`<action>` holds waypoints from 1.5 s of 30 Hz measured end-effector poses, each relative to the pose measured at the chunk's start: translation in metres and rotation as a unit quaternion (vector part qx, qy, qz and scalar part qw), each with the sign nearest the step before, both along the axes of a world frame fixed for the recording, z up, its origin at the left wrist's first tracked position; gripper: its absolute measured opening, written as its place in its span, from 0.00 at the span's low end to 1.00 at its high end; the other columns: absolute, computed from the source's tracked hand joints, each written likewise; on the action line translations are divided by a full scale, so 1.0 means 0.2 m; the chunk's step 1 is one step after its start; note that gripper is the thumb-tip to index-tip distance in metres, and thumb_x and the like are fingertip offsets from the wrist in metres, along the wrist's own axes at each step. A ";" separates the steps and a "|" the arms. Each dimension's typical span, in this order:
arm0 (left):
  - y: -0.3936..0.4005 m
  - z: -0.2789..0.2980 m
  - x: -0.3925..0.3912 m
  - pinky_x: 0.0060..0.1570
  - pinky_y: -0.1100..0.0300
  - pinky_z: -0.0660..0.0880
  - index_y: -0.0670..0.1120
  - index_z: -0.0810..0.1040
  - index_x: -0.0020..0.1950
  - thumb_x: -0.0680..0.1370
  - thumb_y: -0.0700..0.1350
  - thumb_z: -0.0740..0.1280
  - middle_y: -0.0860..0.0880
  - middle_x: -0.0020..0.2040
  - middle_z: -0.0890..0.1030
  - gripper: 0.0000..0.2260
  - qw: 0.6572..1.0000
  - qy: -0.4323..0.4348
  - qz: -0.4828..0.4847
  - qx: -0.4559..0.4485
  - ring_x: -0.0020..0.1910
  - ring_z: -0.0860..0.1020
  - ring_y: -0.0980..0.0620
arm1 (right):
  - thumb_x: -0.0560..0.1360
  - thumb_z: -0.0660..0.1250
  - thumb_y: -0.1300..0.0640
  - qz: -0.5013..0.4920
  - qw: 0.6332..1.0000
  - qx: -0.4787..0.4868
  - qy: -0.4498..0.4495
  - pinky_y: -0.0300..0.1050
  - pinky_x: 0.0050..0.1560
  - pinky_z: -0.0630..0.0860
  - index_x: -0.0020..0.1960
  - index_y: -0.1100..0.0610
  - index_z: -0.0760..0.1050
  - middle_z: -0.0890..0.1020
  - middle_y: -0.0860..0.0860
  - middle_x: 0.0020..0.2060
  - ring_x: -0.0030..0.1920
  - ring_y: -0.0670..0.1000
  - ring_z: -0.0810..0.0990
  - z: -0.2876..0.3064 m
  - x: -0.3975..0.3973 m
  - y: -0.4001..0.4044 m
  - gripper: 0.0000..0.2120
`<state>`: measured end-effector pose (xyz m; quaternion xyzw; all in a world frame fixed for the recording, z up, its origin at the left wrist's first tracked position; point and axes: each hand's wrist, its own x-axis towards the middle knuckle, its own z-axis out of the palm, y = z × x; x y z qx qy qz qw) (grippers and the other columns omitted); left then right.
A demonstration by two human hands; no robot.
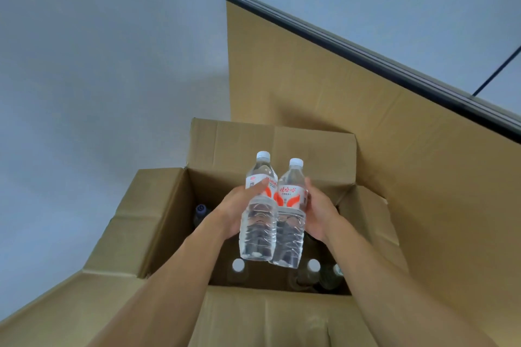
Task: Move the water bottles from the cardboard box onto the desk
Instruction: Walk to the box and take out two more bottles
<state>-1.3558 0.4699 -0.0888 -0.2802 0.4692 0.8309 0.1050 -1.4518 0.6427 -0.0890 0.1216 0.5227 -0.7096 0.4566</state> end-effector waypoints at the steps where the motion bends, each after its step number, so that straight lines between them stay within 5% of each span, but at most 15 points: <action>1: 0.00 0.01 0.00 0.62 0.41 0.78 0.42 0.76 0.67 0.76 0.55 0.74 0.40 0.58 0.85 0.25 1.000 0.007 -0.008 -0.014 0.57 0.84 0.40 | 0.81 0.56 0.35 -0.004 1.000 0.007 -0.009 0.60 0.62 0.78 0.68 0.58 0.75 0.84 0.61 0.58 0.59 0.61 0.84 0.00 0.01 -0.01 0.30; 6: 0.03 0.05 0.02 0.59 0.43 0.79 0.42 0.76 0.65 0.68 0.57 0.78 0.41 0.55 0.86 0.32 0.999 0.009 -0.013 -0.043 0.54 0.85 0.41 | 0.76 0.61 0.30 0.074 0.997 0.029 0.016 0.59 0.63 0.78 0.66 0.57 0.77 0.84 0.59 0.58 0.58 0.59 0.84 -0.02 0.06 -0.04 0.34; 12: 0.03 0.05 0.08 0.62 0.40 0.78 0.43 0.72 0.69 0.70 0.53 0.79 0.40 0.60 0.83 0.33 1.000 0.022 -0.010 -0.015 0.57 0.84 0.40 | 0.68 0.76 0.40 0.091 0.990 0.082 0.070 0.59 0.64 0.78 0.66 0.58 0.77 0.86 0.57 0.55 0.56 0.58 0.85 -0.04 0.08 -0.03 0.33; 17: 0.02 0.07 0.10 0.61 0.43 0.79 0.43 0.76 0.66 0.78 0.50 0.73 0.42 0.56 0.85 0.20 0.999 0.005 0.021 -0.028 0.55 0.85 0.42 | 0.72 0.72 0.37 0.063 0.994 0.069 0.056 0.62 0.66 0.75 0.66 0.57 0.76 0.85 0.58 0.57 0.58 0.60 0.84 0.01 0.07 -0.06 0.32; 23: 0.00 0.13 0.17 0.50 0.46 0.83 0.48 0.72 0.69 0.77 0.54 0.73 0.43 0.58 0.85 0.23 0.999 0.028 0.009 0.013 0.56 0.84 0.42 | 0.75 0.66 0.32 0.124 0.991 0.052 0.018 0.59 0.65 0.77 0.68 0.55 0.75 0.84 0.58 0.59 0.58 0.60 0.84 0.08 0.07 -0.07 0.33; 28: -0.01 0.17 0.25 0.55 0.45 0.81 0.47 0.72 0.70 0.78 0.57 0.70 0.42 0.59 0.84 0.25 1.000 0.001 0.031 0.001 0.57 0.84 0.42 | 0.73 0.67 0.30 0.168 0.985 0.042 0.008 0.59 0.65 0.76 0.68 0.55 0.75 0.84 0.59 0.59 0.59 0.60 0.84 0.09 0.10 -0.12 0.35; 31: -0.05 0.19 0.34 0.68 0.39 0.73 0.45 0.69 0.73 0.80 0.50 0.68 0.39 0.65 0.81 0.23 0.999 0.007 0.031 -0.001 0.64 0.80 0.39 | 0.74 0.69 0.34 0.191 0.981 0.021 0.011 0.58 0.62 0.78 0.68 0.55 0.75 0.84 0.59 0.59 0.58 0.59 0.84 0.13 0.10 -0.14 0.32; 35: -0.04 0.25 0.44 0.66 0.40 0.75 0.43 0.70 0.72 0.76 0.38 0.70 0.38 0.65 0.80 0.24 0.997 0.062 0.016 -0.052 0.64 0.80 0.38 | 0.76 0.70 0.47 0.243 0.969 -0.021 0.033 0.59 0.64 0.75 0.73 0.58 0.70 0.81 0.62 0.60 0.59 0.61 0.81 0.15 0.09 -0.15 0.29; 39: 0.06 0.30 0.52 0.61 0.42 0.79 0.41 0.77 0.65 0.76 0.47 0.75 0.41 0.56 0.85 0.21 0.981 0.029 0.107 -0.157 0.55 0.84 0.42 | 0.76 0.70 0.52 0.270 0.959 -0.083 0.029 0.58 0.59 0.78 0.69 0.58 0.73 0.83 0.61 0.54 0.53 0.60 0.84 0.20 0.13 -0.17 0.24; 43: 0.17 0.29 0.57 0.54 0.44 0.82 0.44 0.74 0.68 0.75 0.51 0.76 0.40 0.58 0.84 0.25 0.969 0.012 0.225 -0.102 0.54 0.85 0.40 | 0.75 0.73 0.50 0.306 0.946 -0.095 0.042 0.59 0.60 0.80 0.67 0.59 0.76 0.83 0.62 0.58 0.54 0.60 0.84 0.23 0.18 -0.20 0.24; 45: 0.21 0.28 0.60 0.58 0.39 0.79 0.47 0.69 0.72 0.74 0.53 0.77 0.39 0.63 0.81 0.30 0.960 0.004 0.270 -0.078 0.56 0.84 0.38 | 0.74 0.74 0.49 0.323 0.941 -0.093 0.036 0.61 0.66 0.75 0.69 0.60 0.75 0.82 0.63 0.59 0.56 0.62 0.83 0.25 0.22 -0.21 0.27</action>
